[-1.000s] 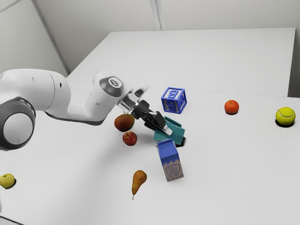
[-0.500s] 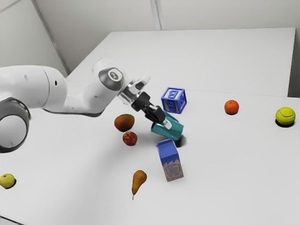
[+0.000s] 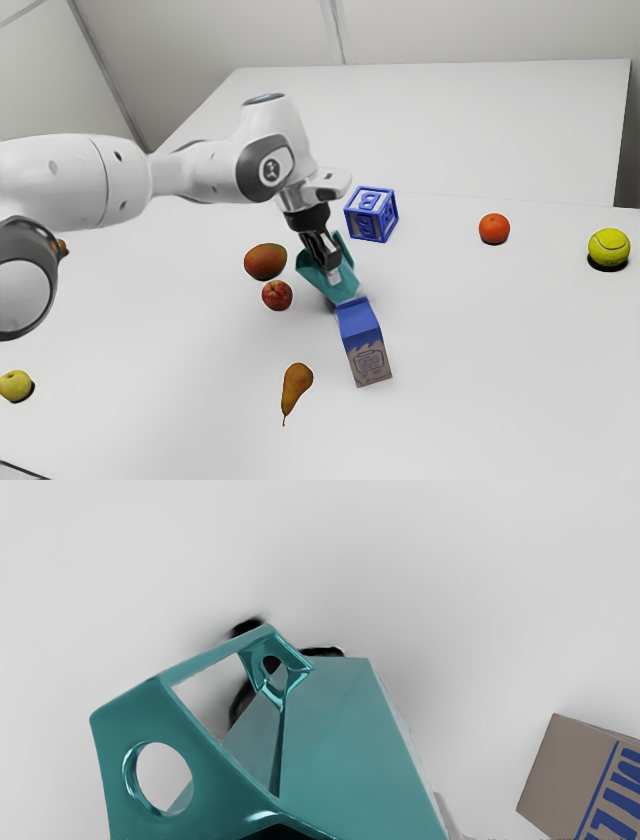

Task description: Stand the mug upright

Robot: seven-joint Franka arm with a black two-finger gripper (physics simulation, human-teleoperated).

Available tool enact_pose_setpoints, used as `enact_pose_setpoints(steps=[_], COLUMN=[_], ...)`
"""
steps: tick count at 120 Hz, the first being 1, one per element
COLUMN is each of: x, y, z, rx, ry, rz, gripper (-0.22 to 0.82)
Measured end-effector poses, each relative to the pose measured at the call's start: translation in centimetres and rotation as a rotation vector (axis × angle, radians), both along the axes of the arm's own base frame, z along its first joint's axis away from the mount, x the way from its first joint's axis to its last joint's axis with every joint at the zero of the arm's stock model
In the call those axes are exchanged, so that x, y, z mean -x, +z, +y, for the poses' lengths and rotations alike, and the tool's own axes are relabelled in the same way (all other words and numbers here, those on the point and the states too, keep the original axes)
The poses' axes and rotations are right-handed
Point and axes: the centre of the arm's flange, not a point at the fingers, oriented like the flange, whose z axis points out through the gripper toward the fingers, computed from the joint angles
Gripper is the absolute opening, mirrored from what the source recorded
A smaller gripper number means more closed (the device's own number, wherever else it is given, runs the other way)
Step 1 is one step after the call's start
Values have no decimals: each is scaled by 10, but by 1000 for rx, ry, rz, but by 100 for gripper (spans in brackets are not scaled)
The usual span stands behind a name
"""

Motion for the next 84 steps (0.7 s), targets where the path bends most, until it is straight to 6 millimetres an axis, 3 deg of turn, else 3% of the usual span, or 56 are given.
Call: enact_pose_setpoints(steps=[48,84], x=[13,22], y=[-10,-11], z=[-24,-27], rx=[-160,-199], ry=[34,90], rz=[-14,-1], gripper=[-18,-18])
